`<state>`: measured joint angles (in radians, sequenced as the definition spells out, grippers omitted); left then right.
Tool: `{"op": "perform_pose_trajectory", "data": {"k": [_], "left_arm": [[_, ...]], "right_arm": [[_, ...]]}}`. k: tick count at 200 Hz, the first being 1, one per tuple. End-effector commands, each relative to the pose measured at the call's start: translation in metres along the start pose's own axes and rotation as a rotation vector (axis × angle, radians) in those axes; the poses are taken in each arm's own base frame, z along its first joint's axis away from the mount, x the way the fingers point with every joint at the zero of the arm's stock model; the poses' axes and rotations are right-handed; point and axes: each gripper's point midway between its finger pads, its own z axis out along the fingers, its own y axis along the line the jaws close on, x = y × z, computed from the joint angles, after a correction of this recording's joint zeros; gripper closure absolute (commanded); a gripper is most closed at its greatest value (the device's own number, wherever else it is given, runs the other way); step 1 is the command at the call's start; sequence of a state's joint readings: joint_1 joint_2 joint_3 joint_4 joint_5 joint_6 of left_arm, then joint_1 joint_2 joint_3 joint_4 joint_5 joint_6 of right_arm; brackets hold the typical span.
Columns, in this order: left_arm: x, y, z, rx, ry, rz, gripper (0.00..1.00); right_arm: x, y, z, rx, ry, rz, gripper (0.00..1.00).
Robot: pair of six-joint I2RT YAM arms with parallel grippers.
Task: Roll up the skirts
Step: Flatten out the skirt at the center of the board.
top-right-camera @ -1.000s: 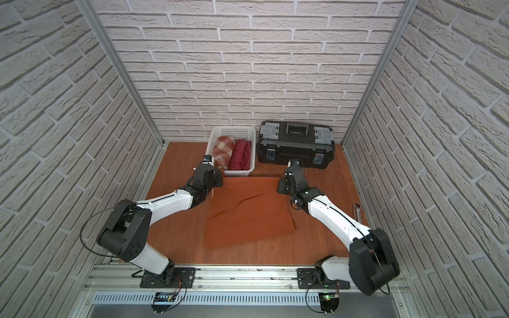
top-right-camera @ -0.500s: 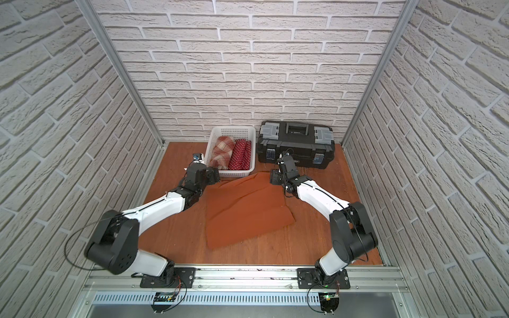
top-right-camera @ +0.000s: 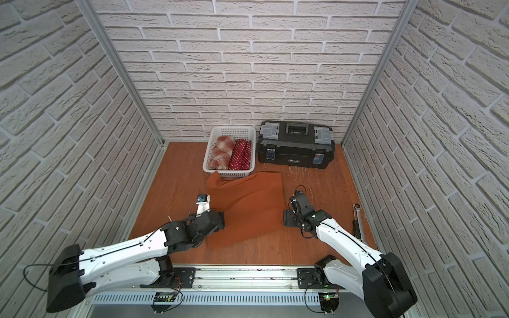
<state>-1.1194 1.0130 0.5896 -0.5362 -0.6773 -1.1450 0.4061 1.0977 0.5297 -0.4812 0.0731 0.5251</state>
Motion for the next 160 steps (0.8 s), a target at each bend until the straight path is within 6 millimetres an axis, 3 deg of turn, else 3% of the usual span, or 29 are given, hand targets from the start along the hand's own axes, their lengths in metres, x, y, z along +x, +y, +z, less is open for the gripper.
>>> {"op": "perform_pose_trajectory", "data": {"k": [1, 32, 51, 65, 77, 90, 103, 117, 146, 160], "left_arm": [[0.017, 0.033, -0.008, -0.153, -0.023, -0.090, 0.08], [0.037, 0.032, -0.008, -0.221, 0.001, -0.055, 0.07], [0.050, 0.040, -0.005, -0.251, 0.025, -0.068, 0.08], [0.063, 0.045, 0.002, -0.224, 0.044, -0.116, 0.19], [0.070, 0.047, 0.007, -0.173, 0.046, -0.159, 0.35], [0.074, 0.050, 0.012, -0.121, 0.062, -0.194, 0.55], [0.077, 0.046, 0.017, -0.055, 0.085, -0.219, 0.64], [0.079, 0.043, 0.022, -0.011, 0.104, -0.244, 0.63], [0.079, 0.026, 0.028, 0.058, 0.115, -0.239, 0.40], [0.082, 0.020, 0.031, 0.073, 0.126, -0.243, 0.36]], "right_arm": [[-0.004, 0.010, 0.003, -0.043, 0.007, 0.025, 0.23], [-0.007, 0.018, 0.008, -0.075, 0.006, -0.015, 0.34], [-0.007, 0.023, 0.006, -0.100, 0.011, -0.032, 0.49], [-0.009, 0.028, 0.004, -0.124, 0.007, -0.034, 0.62], [-0.011, 0.029, 0.003, -0.129, -0.002, -0.035, 0.72], [-0.013, 0.029, 0.003, -0.128, -0.002, -0.040, 0.79], [-0.014, 0.032, 0.003, -0.136, 0.001, -0.042, 0.83], [-0.015, 0.033, 0.003, -0.142, 0.004, -0.040, 0.88], [-0.018, 0.036, 0.000, -0.151, -0.005, -0.032, 0.94], [-0.018, 0.035, -0.002, -0.151, -0.008, -0.030, 0.94]]}}
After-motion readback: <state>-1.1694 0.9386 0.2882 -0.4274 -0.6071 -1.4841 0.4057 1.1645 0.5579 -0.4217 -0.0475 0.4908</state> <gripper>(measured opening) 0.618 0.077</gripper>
